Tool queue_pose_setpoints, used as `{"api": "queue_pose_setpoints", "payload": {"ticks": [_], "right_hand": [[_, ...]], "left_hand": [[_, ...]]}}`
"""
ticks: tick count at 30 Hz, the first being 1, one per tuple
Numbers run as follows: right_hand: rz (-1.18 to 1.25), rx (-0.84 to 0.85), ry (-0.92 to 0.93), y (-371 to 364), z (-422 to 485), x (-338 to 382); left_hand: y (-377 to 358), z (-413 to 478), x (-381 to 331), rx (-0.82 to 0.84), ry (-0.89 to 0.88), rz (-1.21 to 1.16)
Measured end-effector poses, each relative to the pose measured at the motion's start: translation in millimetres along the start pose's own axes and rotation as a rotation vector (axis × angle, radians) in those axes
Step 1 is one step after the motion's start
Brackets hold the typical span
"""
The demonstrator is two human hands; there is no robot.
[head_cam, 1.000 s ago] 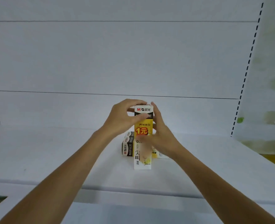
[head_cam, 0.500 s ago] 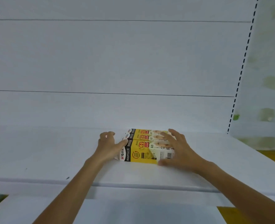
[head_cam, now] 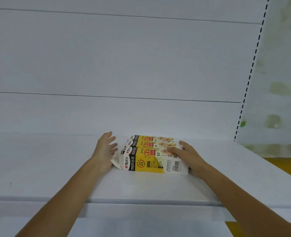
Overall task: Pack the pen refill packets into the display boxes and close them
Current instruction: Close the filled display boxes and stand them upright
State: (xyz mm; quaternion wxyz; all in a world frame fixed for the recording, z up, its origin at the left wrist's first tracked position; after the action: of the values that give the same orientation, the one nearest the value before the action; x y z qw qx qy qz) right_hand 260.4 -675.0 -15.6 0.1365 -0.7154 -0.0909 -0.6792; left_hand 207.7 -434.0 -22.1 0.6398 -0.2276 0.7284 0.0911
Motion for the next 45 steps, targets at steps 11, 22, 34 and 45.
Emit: {"api": "queue_pose_setpoints", "payload": {"ticks": [11, 22, 34, 45], "right_hand": [[-1.26, 0.318, 0.736, -50, -13, 23], [-0.597, -0.036, 0.795, -95, -25, 65], [-0.185, 0.348, 0.783, -78, -37, 80], [-0.106, 0.247, 0.774, -68, -20, 113]], "left_hand": [[21, -18, 6, 0.08, -0.116, 0.639], [2, -55, -48, -0.013, -0.508, 0.218], [-47, -79, -73, 0.12, -0.973, 0.547], [-53, -65, -59, 0.177, -0.842, 0.444]]}}
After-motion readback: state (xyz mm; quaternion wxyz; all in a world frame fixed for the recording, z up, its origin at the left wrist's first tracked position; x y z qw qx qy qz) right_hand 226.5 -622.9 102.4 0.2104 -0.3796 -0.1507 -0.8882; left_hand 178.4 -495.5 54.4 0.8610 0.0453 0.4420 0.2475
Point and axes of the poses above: each hand's wrist, its own z-axis towards the middle knuckle, its own y-axis out of the back of the hand, x = y × z, the point moved 4 cm from there along z, towards the middle knuckle, and after that the axes turned 12 degrees about z, right-handed, at the moved point
